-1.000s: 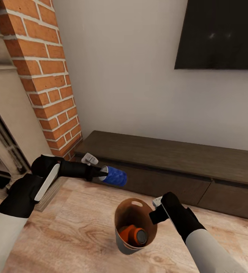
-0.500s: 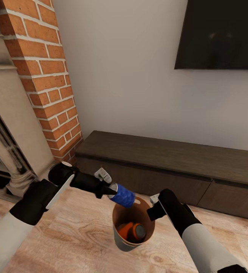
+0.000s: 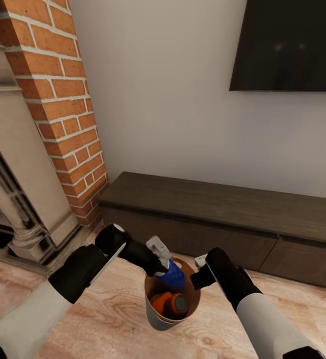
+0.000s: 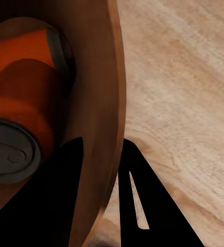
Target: Put the three can of soda from the living room inside the tash can in the kitchen.
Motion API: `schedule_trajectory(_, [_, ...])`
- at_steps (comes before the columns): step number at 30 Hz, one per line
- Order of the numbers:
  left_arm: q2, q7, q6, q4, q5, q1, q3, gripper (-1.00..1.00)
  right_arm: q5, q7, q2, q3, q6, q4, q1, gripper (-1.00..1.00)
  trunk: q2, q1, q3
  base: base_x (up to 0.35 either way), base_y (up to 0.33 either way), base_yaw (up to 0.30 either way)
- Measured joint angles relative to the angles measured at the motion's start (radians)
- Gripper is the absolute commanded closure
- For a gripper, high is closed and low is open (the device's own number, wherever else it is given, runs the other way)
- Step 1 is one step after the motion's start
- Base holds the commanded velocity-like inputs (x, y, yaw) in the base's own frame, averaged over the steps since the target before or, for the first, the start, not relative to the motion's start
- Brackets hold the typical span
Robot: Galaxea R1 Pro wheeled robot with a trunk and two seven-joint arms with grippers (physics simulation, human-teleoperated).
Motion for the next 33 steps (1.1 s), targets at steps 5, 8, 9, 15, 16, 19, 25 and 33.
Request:
schedule_trajectory(5, [-0.110, 0.011, 0.000, 0.093, -0.157, 0.000, -0.005, 1.00, 0.019, -0.001, 0.002, 0.001, -0.003, 0.000, 0.000, 1.00, 0.000, 0.000, 0.000, 0.000, 0.000, 0.000])
schedule_trajectory(8, [-0.139, 0.017, 0.000, 0.128, -0.228, -0.001, -0.006, 1.00, 0.012, -0.001, 0.001, 0.001, -0.002, 0.000, 0.000, 1.00, 0.000, 0.000, 0.000, 0.000, 0.000, 0.000])
schedule_trajectory(9, [-0.143, 0.020, 0.000, 0.132, -0.240, -0.001, -0.006, 1.00, 0.009, -0.001, 0.001, 0.001, -0.002, 0.000, 0.000, 1.00, 0.000, 0.000, 0.000, 0.000, 0.000, 0.000])
schedule_trajectory(15, [-0.154, 0.095, -0.001, 0.145, -0.359, 0.000, -0.004, 1.00, 0.016, -0.001, 0.001, 0.002, -0.003, 0.000, 0.000, 1.00, 0.000, 0.000, 0.000, 0.000, 0.000, 0.000])
schedule_trajectory(16, [-0.154, 0.100, 0.000, 0.146, -0.362, 0.000, -0.005, 1.00, 0.016, -0.001, 0.001, 0.002, -0.003, 0.000, 0.000, 1.00, 0.000, 0.000, 0.000, 0.000, 0.000, 0.000])
schedule_trajectory(19, [-0.155, 0.120, 0.000, 0.152, -0.368, 0.000, -0.008, 1.00, 0.011, -0.001, 0.004, 0.004, -0.002, 0.000, 0.000, 1.00, 0.000, 0.000, 0.000, 0.000, 0.000, 0.000])
schedule_trajectory(25, [-0.166, 0.152, 0.000, 0.221, -0.366, 0.000, -0.026, 1.00, 0.016, -0.002, 0.014, 0.005, -0.003, 0.000, 0.000, 1.00, 0.000, 0.000, 0.000, 0.000, 0.000, 0.000])
schedule_trajectory(33, [-0.212, 0.158, -0.047, 0.323, -0.377, -0.001, -0.028, 1.00, 0.017, -0.002, 0.023, 0.009, -0.003, 0.000, 0.000, 1.00, 0.000, 0.000, 0.000, 0.000, 0.000, 0.000])
